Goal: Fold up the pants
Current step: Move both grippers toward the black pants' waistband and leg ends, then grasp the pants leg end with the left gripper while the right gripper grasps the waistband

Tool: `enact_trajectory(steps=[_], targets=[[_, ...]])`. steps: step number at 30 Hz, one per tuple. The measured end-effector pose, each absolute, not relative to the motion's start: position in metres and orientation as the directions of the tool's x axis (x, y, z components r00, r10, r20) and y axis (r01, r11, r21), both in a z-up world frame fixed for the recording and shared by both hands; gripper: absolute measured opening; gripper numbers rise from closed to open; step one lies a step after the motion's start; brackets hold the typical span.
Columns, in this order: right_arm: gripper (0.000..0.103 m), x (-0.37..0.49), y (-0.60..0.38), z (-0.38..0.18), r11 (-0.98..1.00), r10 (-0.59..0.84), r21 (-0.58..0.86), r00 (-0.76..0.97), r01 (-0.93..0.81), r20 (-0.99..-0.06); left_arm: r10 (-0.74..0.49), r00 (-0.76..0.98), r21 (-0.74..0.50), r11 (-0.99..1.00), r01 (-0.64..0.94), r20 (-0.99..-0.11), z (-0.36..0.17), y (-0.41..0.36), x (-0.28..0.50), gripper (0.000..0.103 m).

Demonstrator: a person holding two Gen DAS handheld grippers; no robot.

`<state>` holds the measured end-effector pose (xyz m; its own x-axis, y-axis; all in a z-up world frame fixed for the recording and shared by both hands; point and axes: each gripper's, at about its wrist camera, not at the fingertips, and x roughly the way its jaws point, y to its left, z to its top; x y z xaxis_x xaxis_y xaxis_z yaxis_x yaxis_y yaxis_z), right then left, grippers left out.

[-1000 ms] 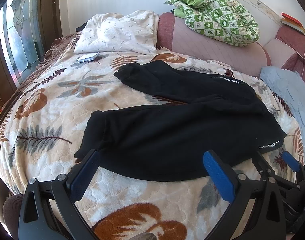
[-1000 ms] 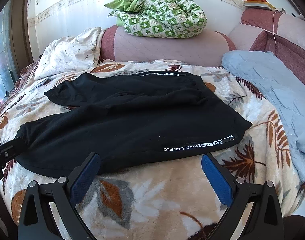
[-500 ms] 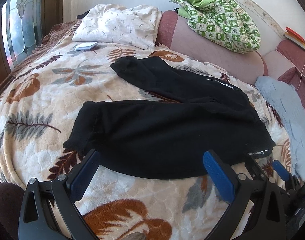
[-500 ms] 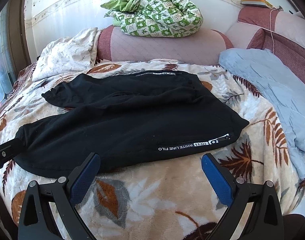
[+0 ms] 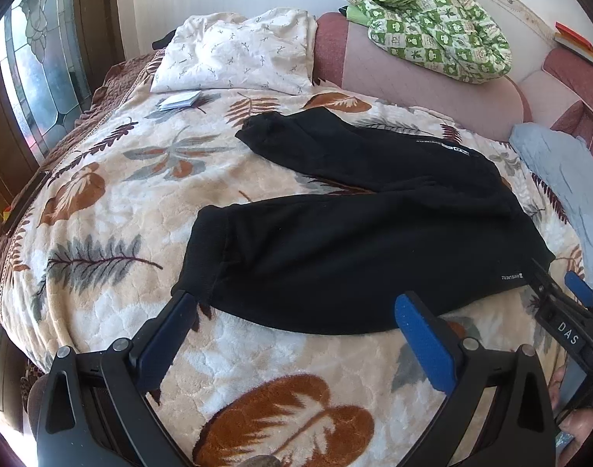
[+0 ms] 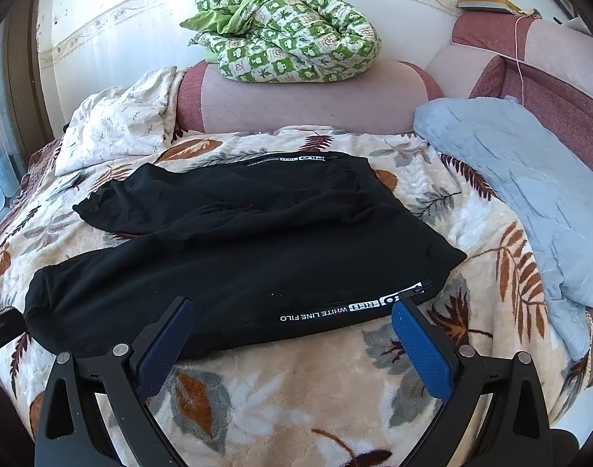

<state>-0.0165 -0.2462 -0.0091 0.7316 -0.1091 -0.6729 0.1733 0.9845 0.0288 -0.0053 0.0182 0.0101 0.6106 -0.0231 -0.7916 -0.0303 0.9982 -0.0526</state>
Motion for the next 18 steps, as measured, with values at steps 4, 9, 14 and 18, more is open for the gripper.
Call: enact_trajectory(steps=[4, 9, 14, 18], targets=[[0.103, -0.013, -0.256, -0.008, 0.983, -0.12, 0.021, 0.729, 0.182, -0.674, -0.01, 0.596, -0.038, 0.999, -0.034, -0.803, 0.008, 0.02, -0.005, 0.101], [0.103, -0.006, -0.267, -0.009, 0.981, -0.132, 0.012, 0.717, 0.192, -0.685, 0.005, 0.569, -0.038, 0.997, -0.062, -0.822, 0.007, 0.029, 0.006, 0.084], [0.103, 0.006, -0.275, -0.005, 0.984, -0.137, -0.008, 0.718, 0.18, -0.683, 0.029, 0.577, -0.031, 0.995, -0.093, -0.816, 0.018, 0.046, 0.035, 0.084], [0.103, 0.021, -0.281, 0.0, 0.986, -0.136, -0.02, 0.722, 0.167, -0.678, -0.004, 0.6, -0.072, 0.993, -0.089, -0.8, 0.027, 0.056, 0.058, 0.084]])
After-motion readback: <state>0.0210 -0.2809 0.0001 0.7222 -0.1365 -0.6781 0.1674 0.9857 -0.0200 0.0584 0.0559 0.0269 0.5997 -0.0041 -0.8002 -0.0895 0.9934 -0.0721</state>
